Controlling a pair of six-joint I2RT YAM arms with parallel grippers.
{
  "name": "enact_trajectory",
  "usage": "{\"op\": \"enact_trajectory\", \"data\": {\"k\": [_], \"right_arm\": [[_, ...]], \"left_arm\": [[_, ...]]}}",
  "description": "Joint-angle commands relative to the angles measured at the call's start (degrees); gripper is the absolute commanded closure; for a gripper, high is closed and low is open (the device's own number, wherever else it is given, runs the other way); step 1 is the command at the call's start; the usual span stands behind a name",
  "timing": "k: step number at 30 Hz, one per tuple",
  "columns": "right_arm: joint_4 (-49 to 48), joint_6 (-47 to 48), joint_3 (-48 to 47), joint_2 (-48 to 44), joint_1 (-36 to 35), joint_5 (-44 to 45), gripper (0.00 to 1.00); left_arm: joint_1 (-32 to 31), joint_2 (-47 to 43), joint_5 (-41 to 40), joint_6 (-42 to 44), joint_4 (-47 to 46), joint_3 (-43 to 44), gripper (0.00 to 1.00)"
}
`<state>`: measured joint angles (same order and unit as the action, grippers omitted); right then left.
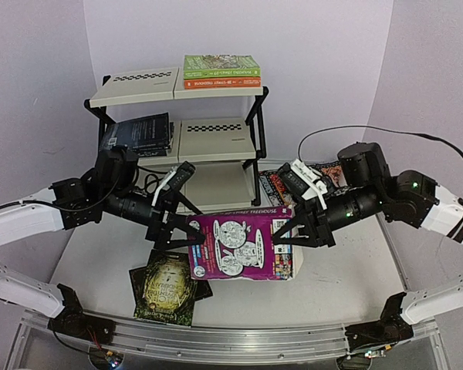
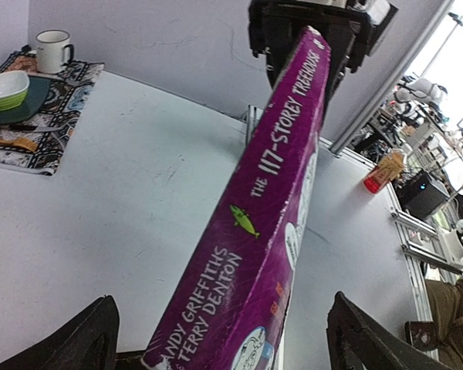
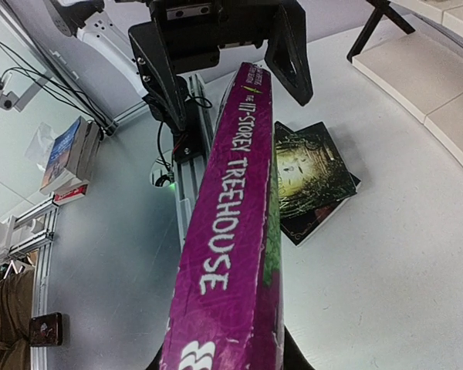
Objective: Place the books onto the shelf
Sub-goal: Pass from the right arm to the left
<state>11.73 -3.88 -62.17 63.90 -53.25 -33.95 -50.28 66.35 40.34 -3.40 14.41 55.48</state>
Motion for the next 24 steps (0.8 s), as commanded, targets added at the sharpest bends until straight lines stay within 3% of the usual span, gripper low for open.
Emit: {"op": "enact_trajectory", "data": {"k": [1,4,6,7,8,11,14,19,24], "right_arm": [[-3.79,0.53,-4.83,-0.03,0.45,-5.80,0.99],[-3.82,1.13,-5.36,0.78,0.47,-5.73,0.95],[-3.74,1.20,-5.39,1.49,0.44,-5.26,0.89],[-3.66,1.24,-5.15,1.71,0.52,-4.72,0.78],[-3.60,1.29,-4.72,1.83,0.45,-4.04,0.66],[-2.77,2.50,-2.63,1.93,0.53,-0.71,0.24],[-0.98,5.52,-0.91,2.33,0.73,3.77,0.03],[8.98,11.87,-6.01,5.61,0.67,9.06,0.02],[15.93,21.29,-13.37,9.31,0.65,12.09,0.02]], "left_arm": [[0.10,-1.52,8.85,1.51,-3.08,0.76,0.10],[0.09,0.50,11.34,0.40,-2.99,1.71,0.37],[0.10,1.97,10.69,-0.56,-2.87,2.38,0.71],[0.10,2.57,9.26,-0.90,-2.37,2.79,0.88],[0.10,2.97,6.85,-1.26,-1.55,3.55,0.98],[0.27,2.95,1.53,-1.39,-1.11,3.38,1.00],[0.27,1.69,-2.93,-0.57,-1.05,2.75,1.00],[0.27,1.47,-5.54,1.89,2.07,4.12,1.00],[0.18,5.54,-4.29,5.60,11.93,10.56,1.00]]}}
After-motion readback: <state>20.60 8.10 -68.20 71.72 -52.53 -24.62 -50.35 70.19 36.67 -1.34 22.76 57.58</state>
